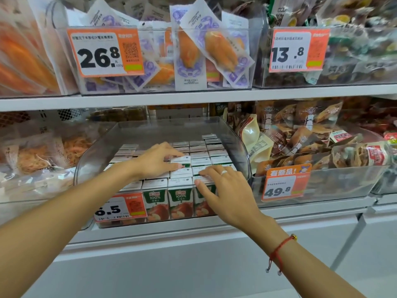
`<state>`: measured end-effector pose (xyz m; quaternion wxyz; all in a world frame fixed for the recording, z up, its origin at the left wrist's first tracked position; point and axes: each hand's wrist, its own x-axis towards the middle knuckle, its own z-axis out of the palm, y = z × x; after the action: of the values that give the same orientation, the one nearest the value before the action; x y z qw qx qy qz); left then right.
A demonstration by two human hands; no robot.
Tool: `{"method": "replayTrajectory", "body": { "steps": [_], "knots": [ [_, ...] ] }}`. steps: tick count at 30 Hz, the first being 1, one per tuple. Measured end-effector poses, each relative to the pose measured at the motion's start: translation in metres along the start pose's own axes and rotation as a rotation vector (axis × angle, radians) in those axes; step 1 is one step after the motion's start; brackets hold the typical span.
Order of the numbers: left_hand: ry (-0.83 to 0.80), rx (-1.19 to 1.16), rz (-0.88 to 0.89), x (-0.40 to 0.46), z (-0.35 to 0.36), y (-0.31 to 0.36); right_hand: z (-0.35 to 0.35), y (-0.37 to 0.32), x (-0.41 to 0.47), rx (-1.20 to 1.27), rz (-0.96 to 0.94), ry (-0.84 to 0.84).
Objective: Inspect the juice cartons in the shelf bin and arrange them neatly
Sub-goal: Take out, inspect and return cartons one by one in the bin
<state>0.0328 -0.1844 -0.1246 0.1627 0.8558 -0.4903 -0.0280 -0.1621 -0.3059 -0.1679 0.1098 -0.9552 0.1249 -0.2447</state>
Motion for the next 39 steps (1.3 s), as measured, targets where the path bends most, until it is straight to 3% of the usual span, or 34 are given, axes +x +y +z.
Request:
{"method": "replayTrajectory", "body": {
  "steps": [8,21,25,33,39],
  "knots": [
    [-0.016,0.022,0.012,0.002,0.001,-0.003,0.002,0.001,0.001,-0.001,0.011,0.01],
    [-0.178,-0.065,0.003,0.015,-0.012,-0.001,0.006,0.001,0.002,0.007,0.017,0.032],
    [-0.105,-0.1,-0.012,0.026,-0.018,-0.005,0.007,0.002,0.002,0.022,0.016,0.048],
    [-0.182,0.336,-0.04,0.041,-0.028,-0.002,0.009,0.002,0.003,0.006,0.02,0.067],
    [-0.289,0.301,-0.026,0.051,-0.035,-0.003,0.009,0.003,0.004,0.003,0.017,0.059]
  ]
}}
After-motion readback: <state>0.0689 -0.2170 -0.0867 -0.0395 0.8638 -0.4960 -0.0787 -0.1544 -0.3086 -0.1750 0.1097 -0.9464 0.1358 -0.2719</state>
